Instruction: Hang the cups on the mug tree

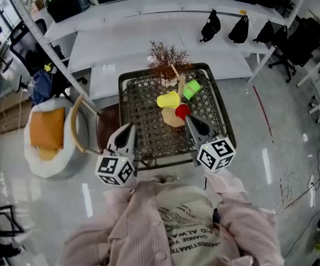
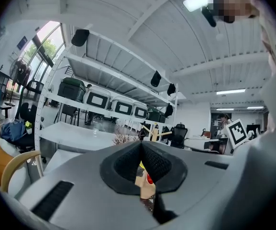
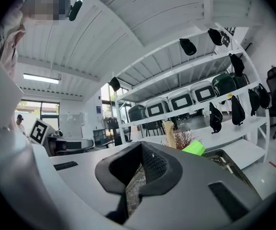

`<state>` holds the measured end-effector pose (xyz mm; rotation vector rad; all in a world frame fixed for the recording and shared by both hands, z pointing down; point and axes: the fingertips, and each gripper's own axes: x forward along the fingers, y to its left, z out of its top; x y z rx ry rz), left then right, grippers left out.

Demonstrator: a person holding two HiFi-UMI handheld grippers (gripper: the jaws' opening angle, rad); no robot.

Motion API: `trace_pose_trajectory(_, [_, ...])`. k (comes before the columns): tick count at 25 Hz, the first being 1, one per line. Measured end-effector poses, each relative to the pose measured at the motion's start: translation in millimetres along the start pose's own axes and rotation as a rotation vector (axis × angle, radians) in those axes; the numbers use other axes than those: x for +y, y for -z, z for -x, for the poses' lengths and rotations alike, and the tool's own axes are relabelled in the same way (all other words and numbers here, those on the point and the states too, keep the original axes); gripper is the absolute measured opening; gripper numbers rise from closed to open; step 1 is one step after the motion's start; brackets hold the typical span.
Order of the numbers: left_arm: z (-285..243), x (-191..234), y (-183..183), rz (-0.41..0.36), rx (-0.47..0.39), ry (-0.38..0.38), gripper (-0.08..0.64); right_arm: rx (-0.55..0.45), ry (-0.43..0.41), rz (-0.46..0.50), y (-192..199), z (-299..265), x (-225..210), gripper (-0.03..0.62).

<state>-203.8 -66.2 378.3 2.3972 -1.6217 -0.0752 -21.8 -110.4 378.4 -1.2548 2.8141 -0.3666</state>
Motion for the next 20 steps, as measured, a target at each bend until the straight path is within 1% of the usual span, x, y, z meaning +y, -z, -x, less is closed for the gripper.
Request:
trace_pose_trajectory(7, [3,10,3,-0.005,0.010,-0.030,-0.002,-0.007,0.034,0.014,0,0,-6,-0.002])
trace_pose_trajectory(20, [2,19,5,-0.003,0.025,-0.037,-0.002,-0.007,0.099,0.025,2,3,-17,0.000])
